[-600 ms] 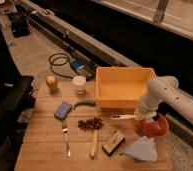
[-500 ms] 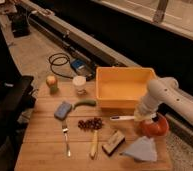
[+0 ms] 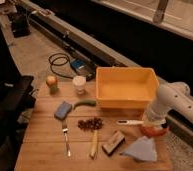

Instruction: Wipe red bowl with brush

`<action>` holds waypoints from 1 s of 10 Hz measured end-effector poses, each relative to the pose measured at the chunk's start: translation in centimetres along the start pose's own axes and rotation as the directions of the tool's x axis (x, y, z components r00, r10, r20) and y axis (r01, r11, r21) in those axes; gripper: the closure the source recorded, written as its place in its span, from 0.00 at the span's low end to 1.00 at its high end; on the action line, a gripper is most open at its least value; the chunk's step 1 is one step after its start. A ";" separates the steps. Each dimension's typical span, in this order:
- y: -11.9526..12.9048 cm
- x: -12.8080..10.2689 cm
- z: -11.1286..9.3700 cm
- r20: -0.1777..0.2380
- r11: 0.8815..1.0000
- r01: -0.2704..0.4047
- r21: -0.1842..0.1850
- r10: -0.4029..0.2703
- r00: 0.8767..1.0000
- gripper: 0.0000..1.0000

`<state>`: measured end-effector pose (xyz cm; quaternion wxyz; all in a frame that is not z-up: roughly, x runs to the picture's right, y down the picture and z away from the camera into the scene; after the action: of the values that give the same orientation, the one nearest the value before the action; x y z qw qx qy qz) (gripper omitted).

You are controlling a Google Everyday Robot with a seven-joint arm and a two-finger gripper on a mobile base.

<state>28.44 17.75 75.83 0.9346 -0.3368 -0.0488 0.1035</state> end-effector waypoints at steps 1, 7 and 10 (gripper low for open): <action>-1.0 0.4 -0.1 -0.009 1.000 -0.006 0.001 0.006 1.000 1.00; -2.2 -3.2 1.9 0.036 0.998 0.060 -0.023 -0.059 0.998 1.00; 0.5 -3.8 2.6 0.050 0.996 0.069 -0.048 -0.067 0.997 1.00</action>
<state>24.24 18.92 77.41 0.9275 -0.3555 -0.0852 0.0785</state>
